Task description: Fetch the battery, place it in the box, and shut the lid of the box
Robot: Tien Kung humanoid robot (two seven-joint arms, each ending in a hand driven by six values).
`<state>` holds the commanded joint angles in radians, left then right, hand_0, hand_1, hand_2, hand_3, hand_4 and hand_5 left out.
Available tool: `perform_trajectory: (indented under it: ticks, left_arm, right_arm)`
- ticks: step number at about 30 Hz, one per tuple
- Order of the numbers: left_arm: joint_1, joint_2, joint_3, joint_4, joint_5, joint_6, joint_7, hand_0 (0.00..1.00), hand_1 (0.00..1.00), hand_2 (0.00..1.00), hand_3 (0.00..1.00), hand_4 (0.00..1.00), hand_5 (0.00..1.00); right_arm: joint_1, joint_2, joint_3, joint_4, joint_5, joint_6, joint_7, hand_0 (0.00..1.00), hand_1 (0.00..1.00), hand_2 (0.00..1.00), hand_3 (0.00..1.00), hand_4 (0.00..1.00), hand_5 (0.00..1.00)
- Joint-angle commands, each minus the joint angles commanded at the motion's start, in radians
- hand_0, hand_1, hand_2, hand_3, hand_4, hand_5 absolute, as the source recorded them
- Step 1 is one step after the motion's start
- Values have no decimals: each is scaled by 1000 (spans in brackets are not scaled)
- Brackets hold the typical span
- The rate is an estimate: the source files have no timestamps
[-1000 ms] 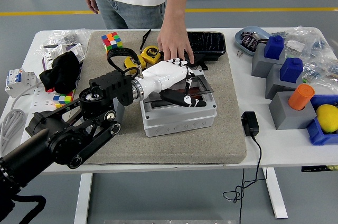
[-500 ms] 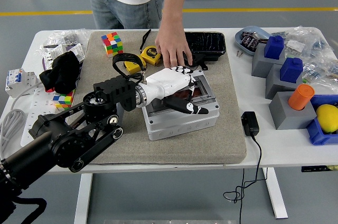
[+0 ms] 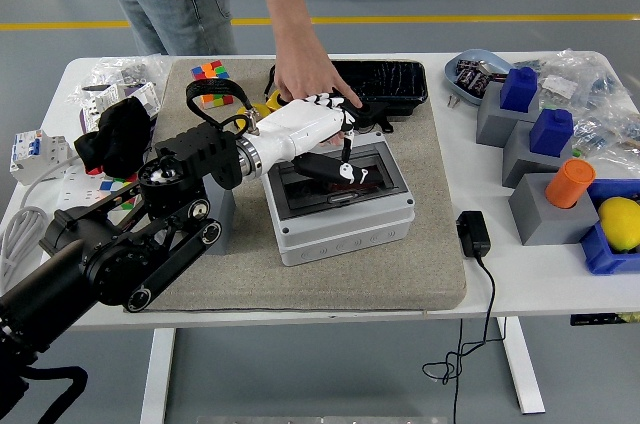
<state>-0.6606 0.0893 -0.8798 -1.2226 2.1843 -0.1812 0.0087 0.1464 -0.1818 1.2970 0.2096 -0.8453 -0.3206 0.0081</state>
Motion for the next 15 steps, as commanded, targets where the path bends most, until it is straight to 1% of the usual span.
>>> perform_trajectory:
  ticks: [2, 3, 5, 6, 8, 9, 11, 12, 13, 14, 15]
  left_arm:
    - [7, -2, -26, -5, 8, 5, -4, 998, 977, 811, 479, 998, 998]
    - [15, -5, -52, -12, 18, 10, -8, 998, 964, 809, 555, 998, 998]
    - [31, -9, -96, -27, 27, 25, -17, 998, 964, 809, 555, 998, 998]
    - [43, -13, -119, -39, 29, 38, -27, 998, 964, 809, 555, 998, 998]
    - [76, -24, -191, -73, 23, 80, -55, 998, 964, 809, 555, 998, 998]
    - [86, -30, -216, -84, 15, 91, -65, 998, 946, 875, 804, 998, 998]
    - [133, -53, -290, -131, -46, 127, -102, 998, 946, 875, 804, 998, 998]
    - [159, -64, -342, -158, -95, 138, -127, 998, 946, 875, 804, 998, 998]
    - [183, -72, -381, -180, -134, 143, -150, 998, 946, 875, 804, 998, 998]
    - [197, -75, -420, -192, -173, 142, -163, 998, 946, 875, 804, 998, 998]
    - [204, -77, -465, -198, -219, 142, -171, 929, 952, 953, 998, 998, 998]
  right_arm:
    - [-1, 0, 1, 0, -1, 0, -1, 790, 739, 725, 777, 998, 998]
    - [-1, 0, 1, 0, -2, 0, -1, 790, 739, 726, 777, 998, 998]
    - [-2, 1, 2, 0, -3, 0, -2, 790, 739, 726, 777, 998, 998]
    - [-1, 1, 3, 0, -4, 0, -2, 790, 739, 726, 777, 998, 998]
    - [-1, 2, 2, 1, -3, 0, -2, 790, 739, 726, 777, 998, 998]
    - [-1, 3, 4, 1, -4, 1, -2, 791, 739, 726, 777, 998, 998]
    - [-2, 5, 9, 1, -6, 1, -2, 791, 739, 726, 777, 998, 998]
    - [-2, 6, 10, 1, -6, 2, -2, 791, 739, 726, 777, 998, 998]
    - [-4, 7, 15, 0, -8, 3, -2, 791, 739, 726, 777, 998, 998]
    - [-5, 8, 18, 0, -10, 4, -2, 791, 739, 726, 777, 998, 998]
    - [-5, 9, 20, 0, -10, 4, -2, 790, 739, 726, 777, 998, 998]
